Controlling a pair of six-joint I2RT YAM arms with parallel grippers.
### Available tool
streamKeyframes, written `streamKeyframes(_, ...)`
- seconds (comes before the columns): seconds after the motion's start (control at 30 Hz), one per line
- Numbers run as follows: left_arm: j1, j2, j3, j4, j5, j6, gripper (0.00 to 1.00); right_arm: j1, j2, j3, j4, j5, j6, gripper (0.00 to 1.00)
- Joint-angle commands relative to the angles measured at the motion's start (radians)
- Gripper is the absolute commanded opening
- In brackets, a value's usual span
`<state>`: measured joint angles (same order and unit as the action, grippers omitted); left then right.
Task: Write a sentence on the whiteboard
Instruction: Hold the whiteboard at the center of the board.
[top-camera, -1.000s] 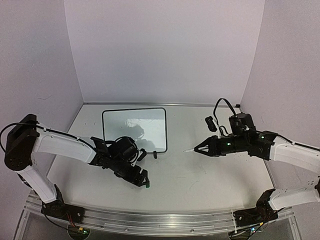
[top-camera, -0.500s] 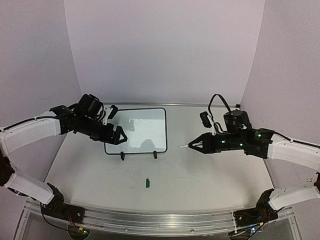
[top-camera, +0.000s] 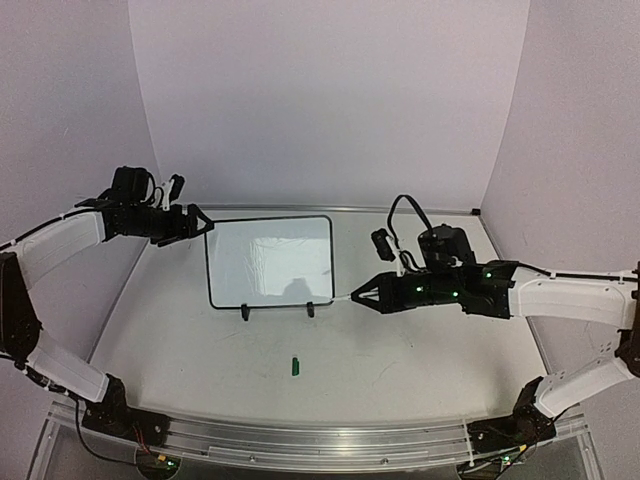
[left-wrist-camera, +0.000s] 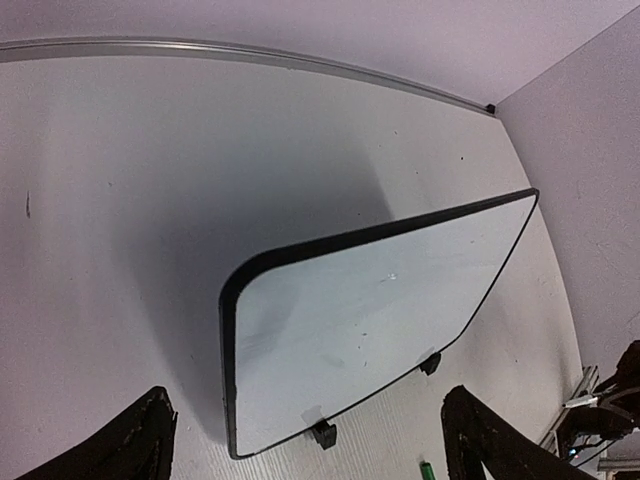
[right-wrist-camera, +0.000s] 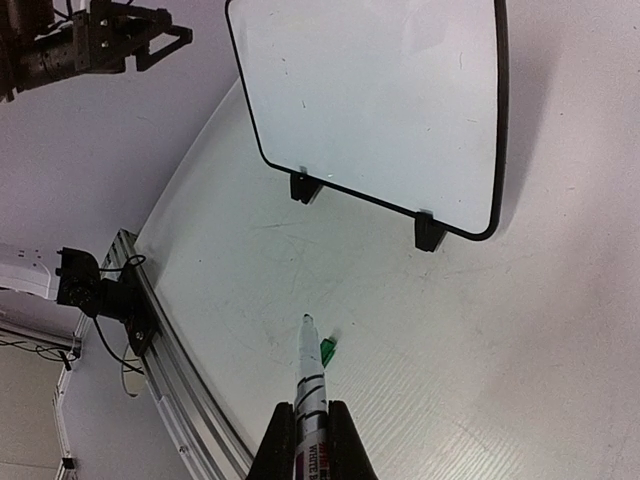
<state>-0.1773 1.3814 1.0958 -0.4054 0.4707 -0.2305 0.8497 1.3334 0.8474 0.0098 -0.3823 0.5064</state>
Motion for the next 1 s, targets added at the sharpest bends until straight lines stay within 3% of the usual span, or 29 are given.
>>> streamKeyframes(0.0, 0.030, 0.053, 0.002, 0.183, 0.123, 0.032, 0.89, 0.015, 0.005, 0.033, 0.088, 0.003, 0.002, 0.00)
streamKeyframes(0.2, 0.030, 0.119, -0.002, 0.220, 0.196, 0.047, 0.84, 0.023, 0.005, 0.020, 0.104, 0.000, 0.000, 0.00)
streamKeyframes(0.5, 0.028, 0.127, -0.022, 0.203, 0.099, 0.051, 0.83, 0.028, -0.005, 0.010, 0.108, -0.001, -0.002, 0.00)
streamKeyframes(0.97, -0.063, 0.123, -0.030, 0.145, 0.115, 0.040, 0.82, 0.033, -0.010, -0.001, 0.110, 0.007, 0.000, 0.00)
